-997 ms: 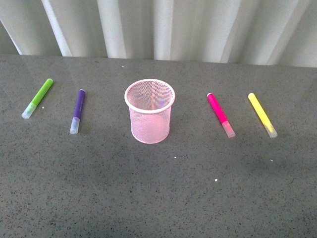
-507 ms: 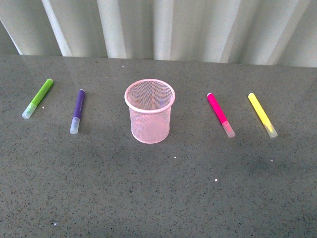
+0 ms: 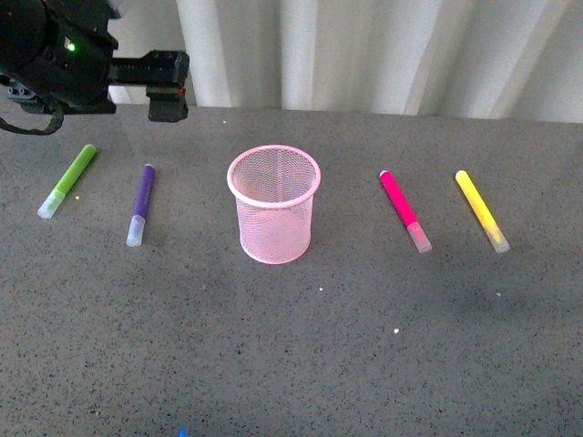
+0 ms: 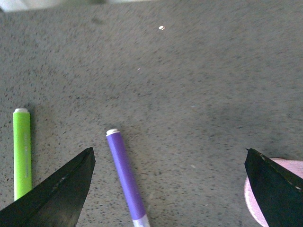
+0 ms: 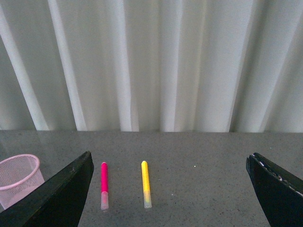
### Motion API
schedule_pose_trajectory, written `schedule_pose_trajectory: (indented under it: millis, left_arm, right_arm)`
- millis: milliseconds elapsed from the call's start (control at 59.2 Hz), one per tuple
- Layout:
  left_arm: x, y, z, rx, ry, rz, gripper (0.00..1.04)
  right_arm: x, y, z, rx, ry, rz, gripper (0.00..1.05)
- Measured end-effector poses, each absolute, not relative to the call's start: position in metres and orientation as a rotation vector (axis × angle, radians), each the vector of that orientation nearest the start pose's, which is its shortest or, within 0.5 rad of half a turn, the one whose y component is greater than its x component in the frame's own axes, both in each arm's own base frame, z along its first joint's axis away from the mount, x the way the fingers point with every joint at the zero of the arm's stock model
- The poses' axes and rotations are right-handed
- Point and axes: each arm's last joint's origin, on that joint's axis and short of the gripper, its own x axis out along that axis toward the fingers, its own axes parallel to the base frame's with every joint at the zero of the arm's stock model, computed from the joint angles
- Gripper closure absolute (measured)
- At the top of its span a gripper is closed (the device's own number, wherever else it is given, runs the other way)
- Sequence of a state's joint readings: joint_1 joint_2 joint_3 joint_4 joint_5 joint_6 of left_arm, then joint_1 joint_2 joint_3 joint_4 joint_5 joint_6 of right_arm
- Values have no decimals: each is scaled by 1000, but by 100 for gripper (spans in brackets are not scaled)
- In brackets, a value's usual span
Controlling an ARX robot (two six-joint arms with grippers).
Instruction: Insert purple and pink pens into pink cup
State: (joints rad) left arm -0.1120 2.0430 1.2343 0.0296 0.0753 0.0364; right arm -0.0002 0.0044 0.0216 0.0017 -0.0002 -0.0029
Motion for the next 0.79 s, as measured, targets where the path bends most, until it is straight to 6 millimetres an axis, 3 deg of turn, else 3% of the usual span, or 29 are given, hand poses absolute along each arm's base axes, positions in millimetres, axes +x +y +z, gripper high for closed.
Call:
schedule_pose_trajectory:
  millis: [152,321,794]
  left_arm:
    - [438,-38,110,58,864,-128,7]
    - [444,-35,90,53,922,-109,7]
    - [443,-43,68,21,987,-74,7]
  right_arm:
    - [97,0,171,-3,-19,0,7]
    - [97,0,171,-3,-19,0,7]
    - [97,0,171,-3,-19,0,7]
